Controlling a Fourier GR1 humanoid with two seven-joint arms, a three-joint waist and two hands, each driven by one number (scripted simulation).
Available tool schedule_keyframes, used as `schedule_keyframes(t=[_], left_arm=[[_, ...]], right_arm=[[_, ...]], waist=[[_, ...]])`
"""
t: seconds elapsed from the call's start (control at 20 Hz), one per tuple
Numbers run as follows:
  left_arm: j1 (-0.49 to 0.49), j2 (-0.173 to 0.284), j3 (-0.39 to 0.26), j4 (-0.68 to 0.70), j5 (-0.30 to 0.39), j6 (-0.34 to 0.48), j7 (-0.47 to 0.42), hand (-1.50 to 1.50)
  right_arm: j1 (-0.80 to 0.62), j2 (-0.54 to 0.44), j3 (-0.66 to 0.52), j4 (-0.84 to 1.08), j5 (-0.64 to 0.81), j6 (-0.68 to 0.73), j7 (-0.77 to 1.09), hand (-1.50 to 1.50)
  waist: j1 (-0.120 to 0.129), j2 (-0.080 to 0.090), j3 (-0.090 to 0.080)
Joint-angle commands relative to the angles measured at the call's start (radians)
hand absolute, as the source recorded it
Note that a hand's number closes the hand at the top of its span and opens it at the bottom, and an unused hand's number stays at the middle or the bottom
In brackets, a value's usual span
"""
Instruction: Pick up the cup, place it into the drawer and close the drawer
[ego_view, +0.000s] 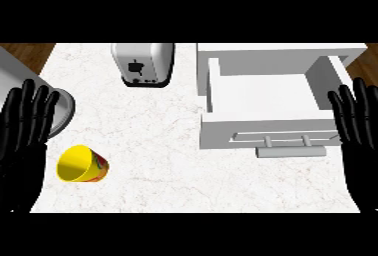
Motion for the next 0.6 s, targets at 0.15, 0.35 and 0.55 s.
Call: schedule_keyframes(t=[0.15,0.35,0.55], left_arm=[[0.038,-0.059,0.045,-0.028,-0.129,0.154,0.03,-1.5],[0.035,-0.103,0.077,0.056,-0.006,0.302,0.028,-1.5],[0.01,-0.104,0.086,0.031,-0.005,0.327,0.081,-1.5]], right_arm=[[0.005,0.013,0.025,-0.021,0.034,-0.012,0.026,-1.5],[0.034,0.005,0.03,-0.003,-0.093,0.069,0.053,-1.5],[-0.025,-0.005,-0.006,0.048,-0.101,0.071,0.07,-1.5]], waist=[[0.03,-0.001,0.003],[0.024,0.001,0.002],[0.027,0.0,0.003]])
